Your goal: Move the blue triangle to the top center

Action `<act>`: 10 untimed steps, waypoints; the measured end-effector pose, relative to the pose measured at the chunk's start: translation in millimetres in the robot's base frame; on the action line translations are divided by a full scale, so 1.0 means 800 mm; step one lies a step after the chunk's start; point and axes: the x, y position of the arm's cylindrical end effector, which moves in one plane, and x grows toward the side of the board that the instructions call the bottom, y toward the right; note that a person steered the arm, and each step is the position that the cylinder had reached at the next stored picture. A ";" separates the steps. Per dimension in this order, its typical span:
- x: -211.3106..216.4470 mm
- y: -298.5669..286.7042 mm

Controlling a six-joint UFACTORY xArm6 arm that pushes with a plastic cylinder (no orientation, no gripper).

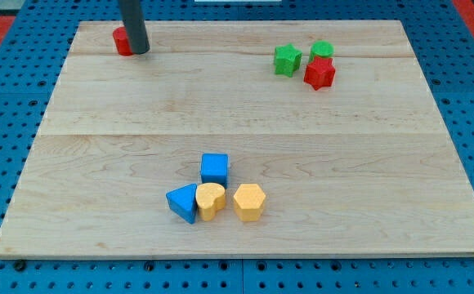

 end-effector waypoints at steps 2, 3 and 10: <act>0.003 -0.022; 0.003 -0.022; 0.429 0.117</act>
